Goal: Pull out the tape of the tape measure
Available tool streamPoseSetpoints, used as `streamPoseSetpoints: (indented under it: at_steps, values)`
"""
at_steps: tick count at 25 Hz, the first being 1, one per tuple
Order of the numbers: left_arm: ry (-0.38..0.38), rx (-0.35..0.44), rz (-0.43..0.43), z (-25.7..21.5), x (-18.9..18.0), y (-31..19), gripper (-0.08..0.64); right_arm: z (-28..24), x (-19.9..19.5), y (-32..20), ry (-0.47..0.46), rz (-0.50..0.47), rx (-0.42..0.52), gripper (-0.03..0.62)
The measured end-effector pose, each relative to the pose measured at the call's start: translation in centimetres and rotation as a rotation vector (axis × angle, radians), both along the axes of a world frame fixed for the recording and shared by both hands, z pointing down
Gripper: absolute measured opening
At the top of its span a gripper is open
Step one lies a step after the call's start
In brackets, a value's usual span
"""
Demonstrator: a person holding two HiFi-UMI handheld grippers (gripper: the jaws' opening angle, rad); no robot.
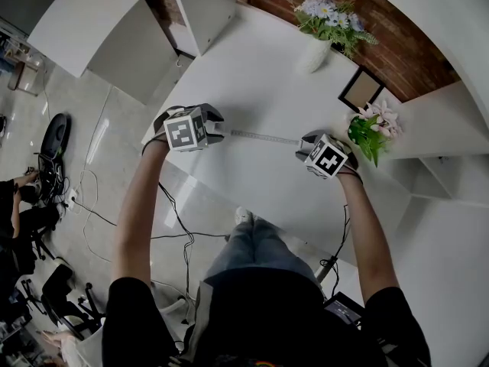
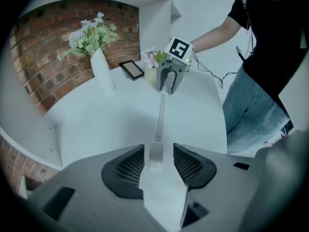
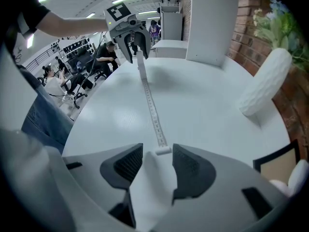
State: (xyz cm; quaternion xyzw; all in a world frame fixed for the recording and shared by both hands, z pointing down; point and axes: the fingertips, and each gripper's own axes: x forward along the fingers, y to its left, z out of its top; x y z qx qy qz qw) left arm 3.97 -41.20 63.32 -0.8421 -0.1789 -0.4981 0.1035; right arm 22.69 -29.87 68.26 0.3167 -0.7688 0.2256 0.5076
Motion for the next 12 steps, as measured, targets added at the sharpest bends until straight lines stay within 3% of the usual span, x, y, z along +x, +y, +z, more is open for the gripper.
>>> streamPoseSetpoints:
  at_steps: [5,8,12]
  values:
    - [0.099,0.008,-0.078,-3.0,0.3,-0.8,0.175,-2.0,0.0,-0.2,-0.032,0.035,0.066,0.173]
    - [0.259,0.018,-0.203,-7.4,0.6,-1.8,0.168,-5.5,-0.1,-0.9,-0.127,0.132,0.177,0.172]
    - [0.519,0.023,-0.434,-12.4,-0.4,-3.2,0.069,-11.3,-0.1,-1.8,-0.314,0.324,0.387,0.111]
